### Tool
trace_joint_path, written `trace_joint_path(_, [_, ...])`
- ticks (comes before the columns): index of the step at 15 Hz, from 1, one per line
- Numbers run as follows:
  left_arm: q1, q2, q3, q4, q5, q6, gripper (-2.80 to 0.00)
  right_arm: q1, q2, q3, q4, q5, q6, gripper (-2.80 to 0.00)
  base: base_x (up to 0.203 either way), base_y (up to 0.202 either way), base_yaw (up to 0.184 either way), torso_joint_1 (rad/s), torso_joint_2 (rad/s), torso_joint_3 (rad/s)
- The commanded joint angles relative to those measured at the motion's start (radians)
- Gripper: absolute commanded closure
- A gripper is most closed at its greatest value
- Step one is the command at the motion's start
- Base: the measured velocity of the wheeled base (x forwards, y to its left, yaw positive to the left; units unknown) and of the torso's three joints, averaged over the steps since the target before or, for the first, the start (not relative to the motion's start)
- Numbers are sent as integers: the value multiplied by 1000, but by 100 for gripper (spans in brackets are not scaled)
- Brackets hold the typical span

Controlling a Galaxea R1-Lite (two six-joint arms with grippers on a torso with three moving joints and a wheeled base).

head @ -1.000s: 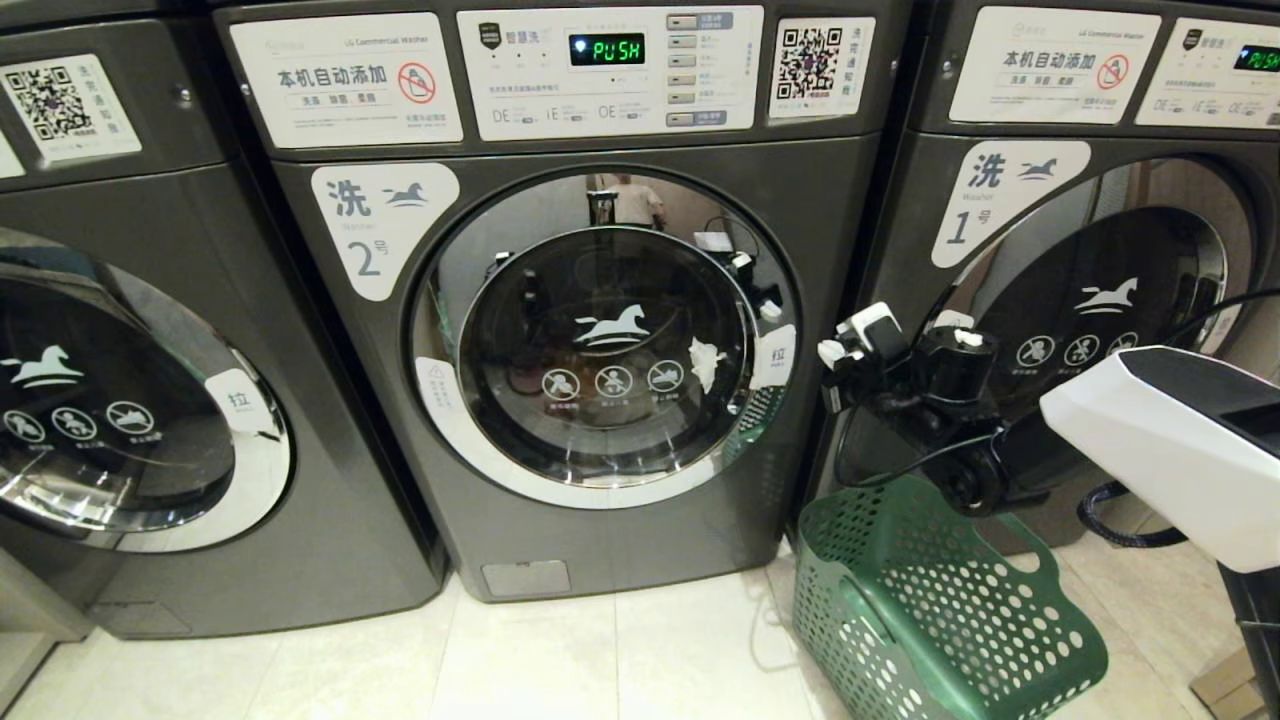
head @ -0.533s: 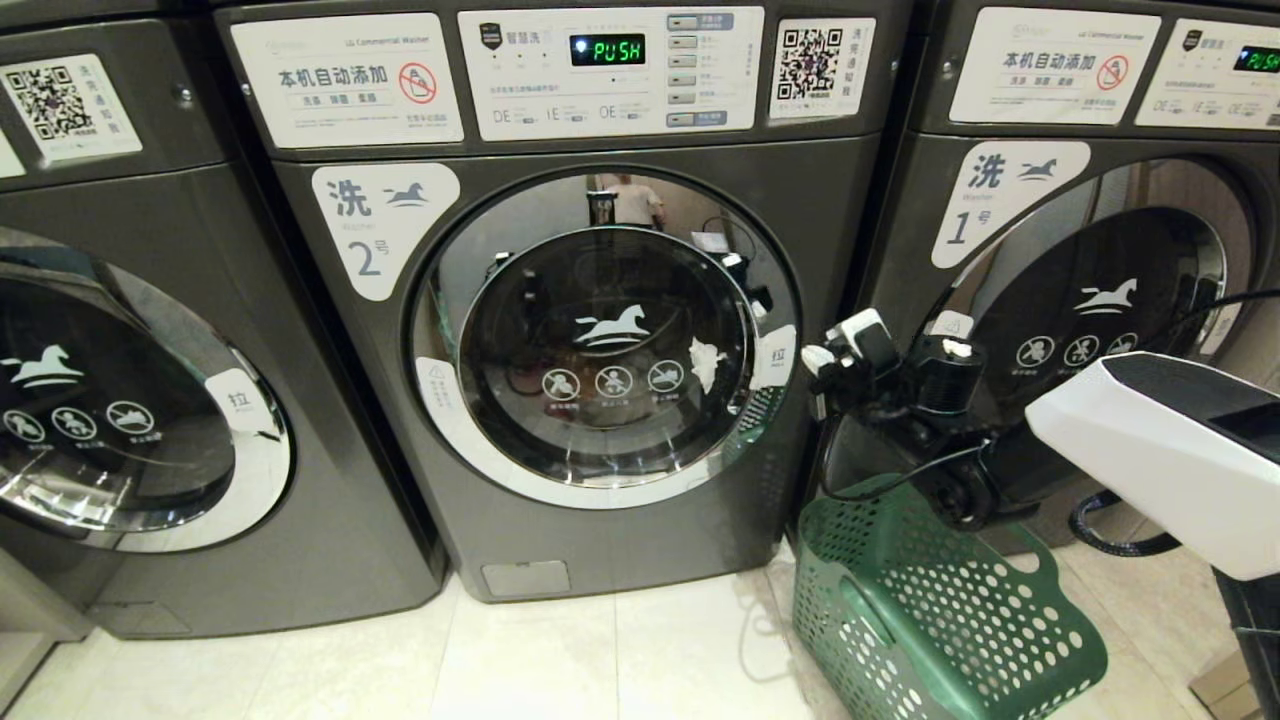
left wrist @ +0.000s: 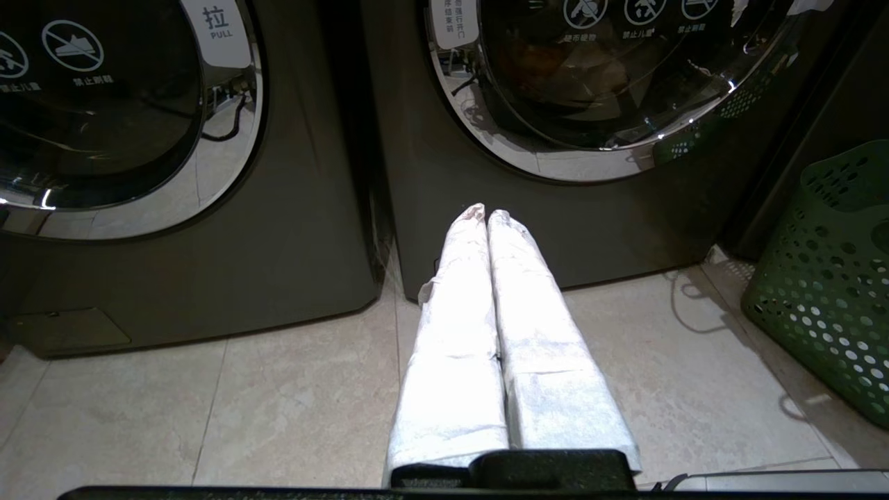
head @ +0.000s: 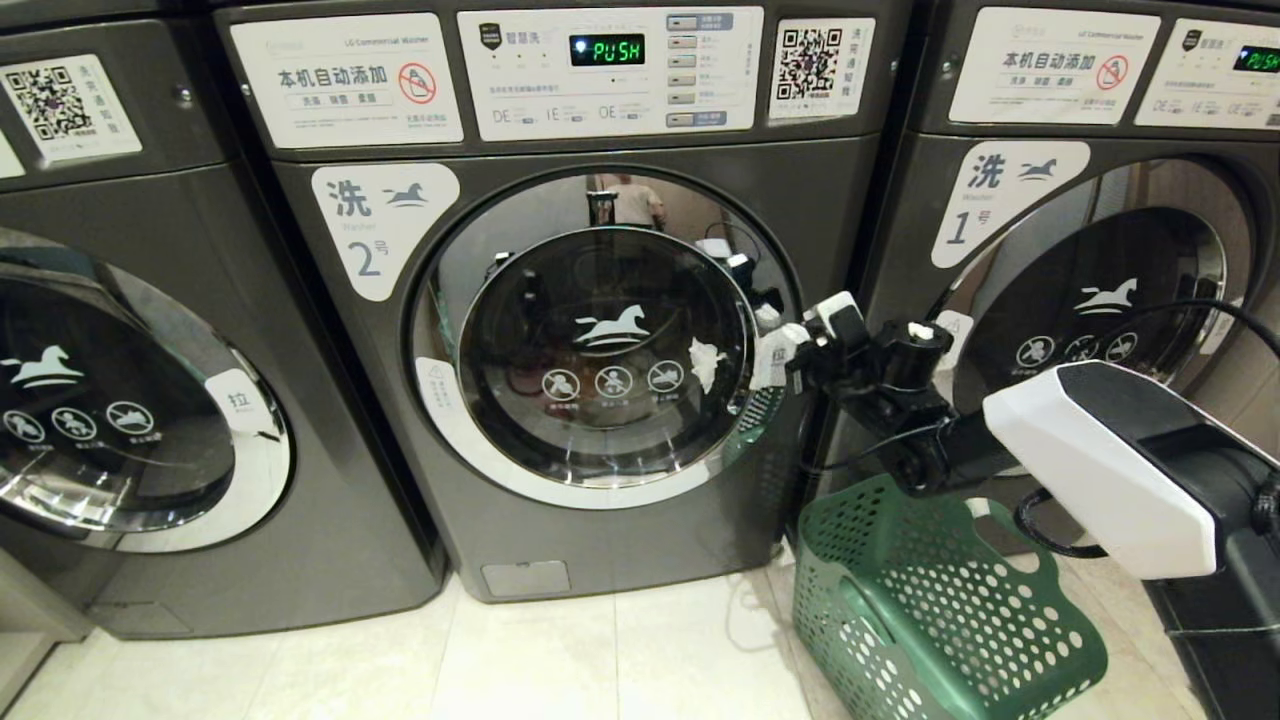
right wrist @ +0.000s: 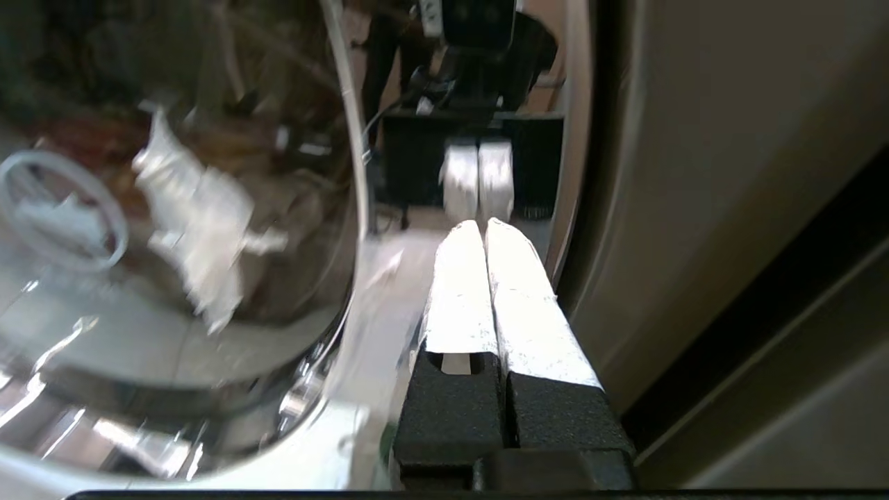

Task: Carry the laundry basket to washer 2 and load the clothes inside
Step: Press the washing machine door tightly with the right hand

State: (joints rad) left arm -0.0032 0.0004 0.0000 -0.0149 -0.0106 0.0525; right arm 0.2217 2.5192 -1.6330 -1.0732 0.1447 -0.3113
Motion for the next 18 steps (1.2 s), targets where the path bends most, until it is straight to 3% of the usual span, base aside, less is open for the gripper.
trace_joint_path(1, [0, -2, 8, 0, 0, 0, 0, 1, 59, -87, 12, 0, -2, 0, 0, 0, 0, 0, 0, 0])
trace_joint_path(8, [0, -2, 8, 0, 0, 1, 0, 2, 162, -279, 76, -3, -6, 0, 0, 0, 0, 0, 0, 0])
trace_joint_path(11, [0, -2, 8, 0, -2, 2, 0, 3, 137, -251, 74, -4, -8, 0, 0, 0, 0, 0, 0, 0])
trace_joint_path(13, [0, -2, 8, -4, 0, 3, 0, 19, 18, -104, 81, -1, -9, 0, 0, 0, 0, 0, 0, 0])
trace_joint_path(16, [0, -2, 8, -4, 1, -13, 0, 75, -252, 222, 95, 18, 8, 0, 0, 0, 0, 0, 0, 0])
trace_joint_path(18, [0, -2, 8, -4, 3, -29, 0, 120, -389, 293, 105, 36, 32, 0, 0, 0, 0, 0, 0, 0])
